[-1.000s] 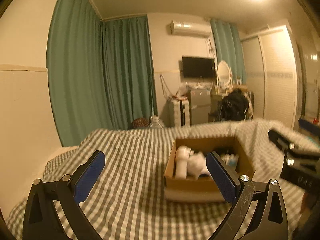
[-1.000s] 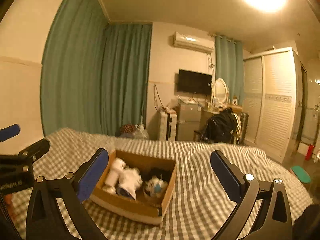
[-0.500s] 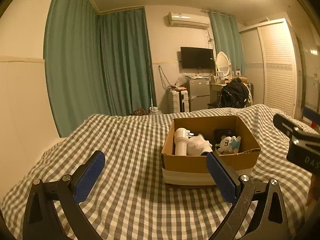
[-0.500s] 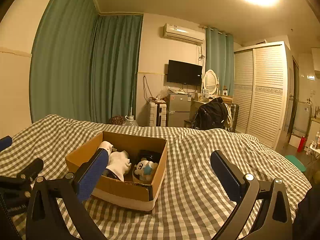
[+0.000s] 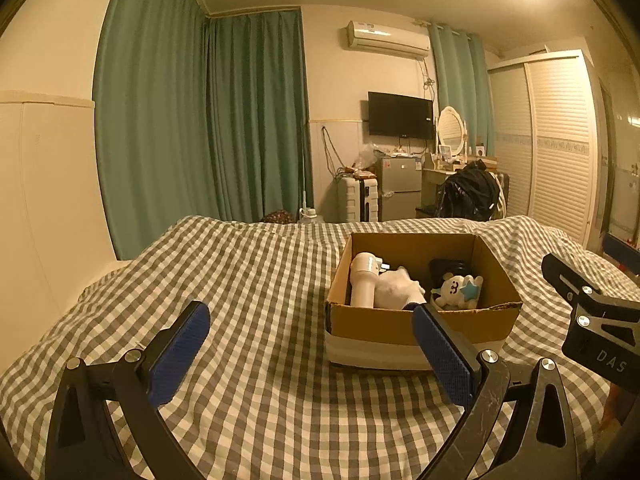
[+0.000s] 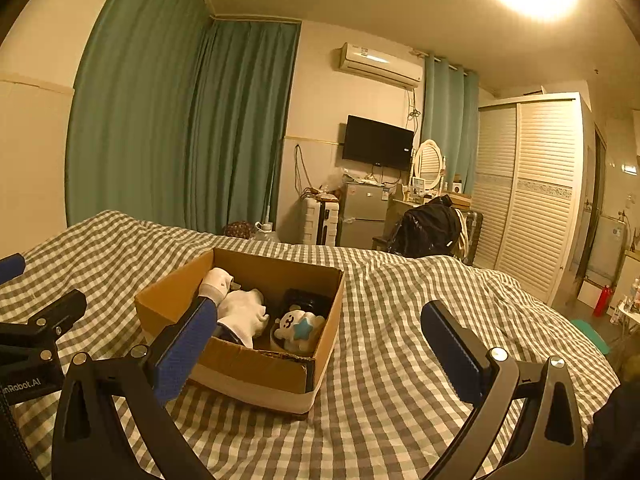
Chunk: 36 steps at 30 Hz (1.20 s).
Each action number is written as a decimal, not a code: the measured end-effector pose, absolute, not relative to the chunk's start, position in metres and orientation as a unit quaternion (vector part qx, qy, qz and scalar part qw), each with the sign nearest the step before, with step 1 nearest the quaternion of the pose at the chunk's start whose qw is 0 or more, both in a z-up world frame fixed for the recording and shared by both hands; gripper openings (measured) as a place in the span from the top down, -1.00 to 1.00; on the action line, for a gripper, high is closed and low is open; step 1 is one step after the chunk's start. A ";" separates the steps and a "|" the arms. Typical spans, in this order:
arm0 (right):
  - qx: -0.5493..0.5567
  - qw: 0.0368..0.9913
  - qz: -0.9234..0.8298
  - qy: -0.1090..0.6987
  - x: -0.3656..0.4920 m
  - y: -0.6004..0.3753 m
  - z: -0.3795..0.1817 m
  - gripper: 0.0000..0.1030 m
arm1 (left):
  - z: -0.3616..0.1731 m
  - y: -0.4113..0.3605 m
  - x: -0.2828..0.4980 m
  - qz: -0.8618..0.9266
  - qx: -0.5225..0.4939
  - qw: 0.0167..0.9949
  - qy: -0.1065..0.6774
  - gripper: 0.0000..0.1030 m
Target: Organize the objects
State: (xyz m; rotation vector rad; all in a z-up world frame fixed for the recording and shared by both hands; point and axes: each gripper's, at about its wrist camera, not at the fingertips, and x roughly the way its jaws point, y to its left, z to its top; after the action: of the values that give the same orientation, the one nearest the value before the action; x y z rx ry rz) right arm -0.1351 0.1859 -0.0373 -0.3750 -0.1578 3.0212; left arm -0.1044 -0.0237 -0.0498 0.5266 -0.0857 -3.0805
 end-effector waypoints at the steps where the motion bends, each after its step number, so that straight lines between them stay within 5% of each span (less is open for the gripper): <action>1: -0.124 0.046 0.990 -0.051 -0.135 0.186 -0.037 -0.99 | -0.050 -0.024 -0.105 -0.985 0.170 0.007 -0.027 -1.00; 36: -0.139 0.042 0.987 -0.064 -0.140 0.178 -0.044 -0.99 | -0.050 -0.030 -0.107 -0.983 0.181 0.010 -0.016 -1.00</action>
State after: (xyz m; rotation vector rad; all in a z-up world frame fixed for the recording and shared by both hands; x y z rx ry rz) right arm -0.1397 0.1781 -0.0438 -0.4257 -0.1964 3.0219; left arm -0.1065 -0.0297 -0.0502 0.5648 -0.0510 -3.0691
